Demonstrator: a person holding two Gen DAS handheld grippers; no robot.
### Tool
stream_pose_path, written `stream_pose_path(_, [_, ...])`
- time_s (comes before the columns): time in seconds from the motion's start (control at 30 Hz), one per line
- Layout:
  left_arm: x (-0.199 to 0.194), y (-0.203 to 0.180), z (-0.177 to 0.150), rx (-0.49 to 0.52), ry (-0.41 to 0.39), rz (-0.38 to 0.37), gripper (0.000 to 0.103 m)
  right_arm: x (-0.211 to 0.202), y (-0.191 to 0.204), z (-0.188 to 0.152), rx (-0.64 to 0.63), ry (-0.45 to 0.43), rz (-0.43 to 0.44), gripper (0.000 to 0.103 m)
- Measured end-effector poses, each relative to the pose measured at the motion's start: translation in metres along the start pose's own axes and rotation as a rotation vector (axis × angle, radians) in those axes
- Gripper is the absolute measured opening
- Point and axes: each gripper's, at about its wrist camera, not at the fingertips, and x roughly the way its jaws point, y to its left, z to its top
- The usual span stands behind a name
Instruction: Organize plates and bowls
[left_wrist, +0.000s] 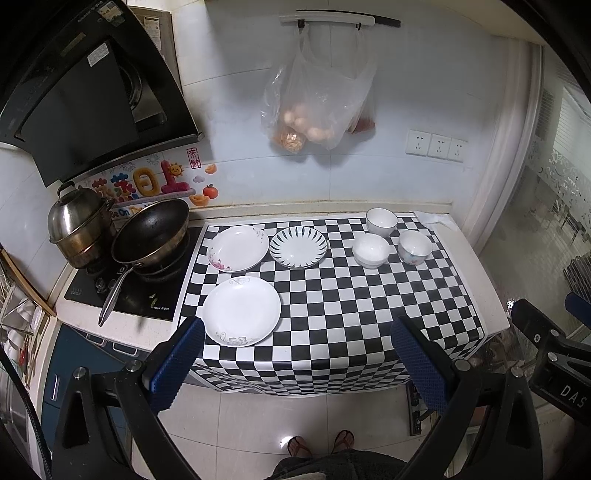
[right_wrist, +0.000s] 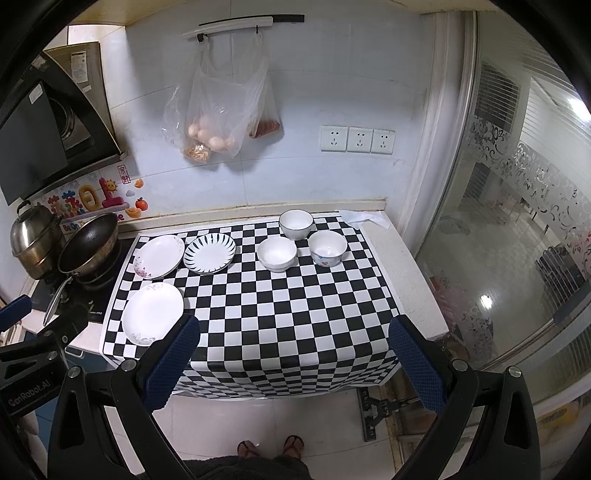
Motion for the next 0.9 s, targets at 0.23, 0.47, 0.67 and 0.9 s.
stream_pose_path(0.23, [0.000, 0.000, -0.001, 0.001, -0.001, 0.001, 0.103, 0.001, 0.001, 0.000, 0.003, 0.002, 0.003, 0.103])
stream_pose_path(0.47, [0.000, 0.003, 0.005, 0.004, -0.002, 0.002, 0.103, 0.002, 0.002, 0.002, 0.005, 0.003, 0.003, 0.103])
stream_pose_path(0.67, [0.000, 0.002, 0.004, 0.002, -0.004, 0.002, 0.103, 0.006, 0.004, 0.005, 0.008, 0.004, 0.001, 0.103])
stream_pose_path(0.9, [0.014, 0.012, 0.010, -0.010, 0.013, -0.020, 0.103, 0.017, 0.008, 0.009, 0.020, 0.014, 0.018, 0.103])
